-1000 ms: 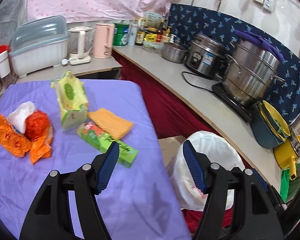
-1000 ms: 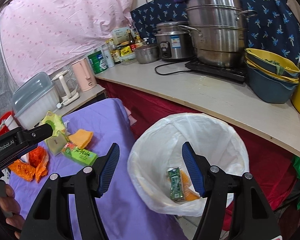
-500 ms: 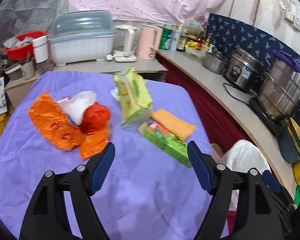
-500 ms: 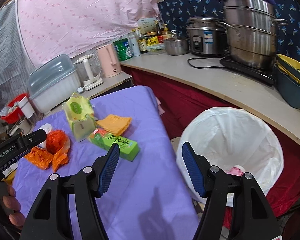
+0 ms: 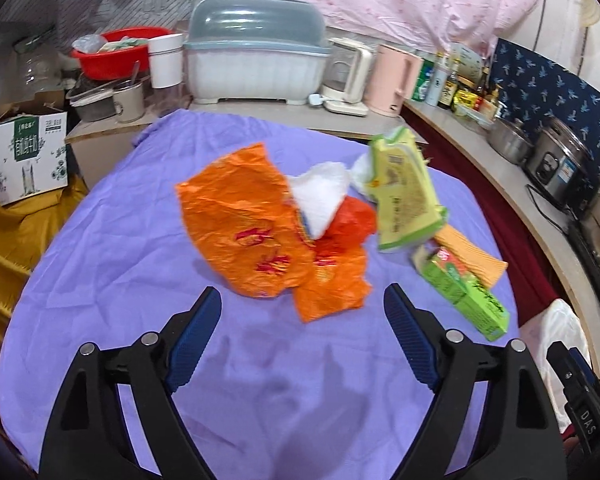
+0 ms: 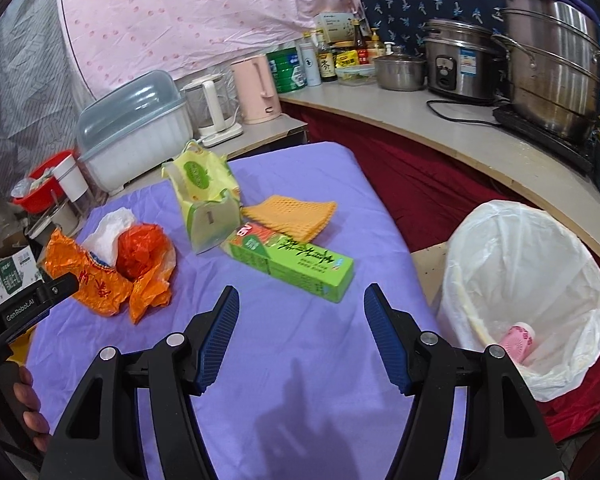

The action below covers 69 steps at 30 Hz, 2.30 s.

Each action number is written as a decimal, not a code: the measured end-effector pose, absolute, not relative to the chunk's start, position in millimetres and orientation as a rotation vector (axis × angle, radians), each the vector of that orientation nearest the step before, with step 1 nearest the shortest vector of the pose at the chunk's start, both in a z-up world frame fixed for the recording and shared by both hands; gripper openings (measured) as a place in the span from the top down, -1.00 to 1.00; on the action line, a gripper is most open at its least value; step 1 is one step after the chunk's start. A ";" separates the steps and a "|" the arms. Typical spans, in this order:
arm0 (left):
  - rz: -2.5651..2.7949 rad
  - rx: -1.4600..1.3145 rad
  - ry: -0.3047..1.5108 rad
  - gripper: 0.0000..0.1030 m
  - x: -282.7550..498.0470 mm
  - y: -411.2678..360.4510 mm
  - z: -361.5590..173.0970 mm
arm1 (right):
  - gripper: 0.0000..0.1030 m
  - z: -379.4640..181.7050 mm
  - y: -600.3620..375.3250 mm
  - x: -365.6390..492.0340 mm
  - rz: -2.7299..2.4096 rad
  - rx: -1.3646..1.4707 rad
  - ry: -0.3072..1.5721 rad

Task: Collect trash
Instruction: 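Move both open tools back over the table, then grasp the orange printed wrapper with the left tool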

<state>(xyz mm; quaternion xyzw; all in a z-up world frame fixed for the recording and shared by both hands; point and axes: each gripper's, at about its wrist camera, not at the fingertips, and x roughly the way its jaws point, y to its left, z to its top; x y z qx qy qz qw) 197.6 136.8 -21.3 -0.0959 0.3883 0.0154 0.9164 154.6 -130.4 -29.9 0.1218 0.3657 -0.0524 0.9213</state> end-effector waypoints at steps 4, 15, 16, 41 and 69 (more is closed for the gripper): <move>0.065 -0.200 0.802 -0.58 207.1 161.0 -31.4 | -0.22 -38.3 -114.4 165.8 -0.090 0.240 0.774; 0.054 -0.172 0.822 -0.58 238.0 199.6 -59.7 | -0.22 -61.5 -77.7 203.3 -0.045 0.225 0.830; 0.043 -0.171 0.823 -0.58 241.0 200.4 -62.1 | -0.22 -63.8 -74.8 207.2 -0.042 0.225 0.835; -0.154 -0.187 0.826 1.00 256.0 171.4 -67.3 | -0.22 -79.8 -76.8 227.8 -0.061 0.257 0.859; -0.140 -0.226 0.779 -0.15 255.4 161.4 -57.6 | -0.22 -77.0 -101.5 221.9 -0.079 0.297 0.834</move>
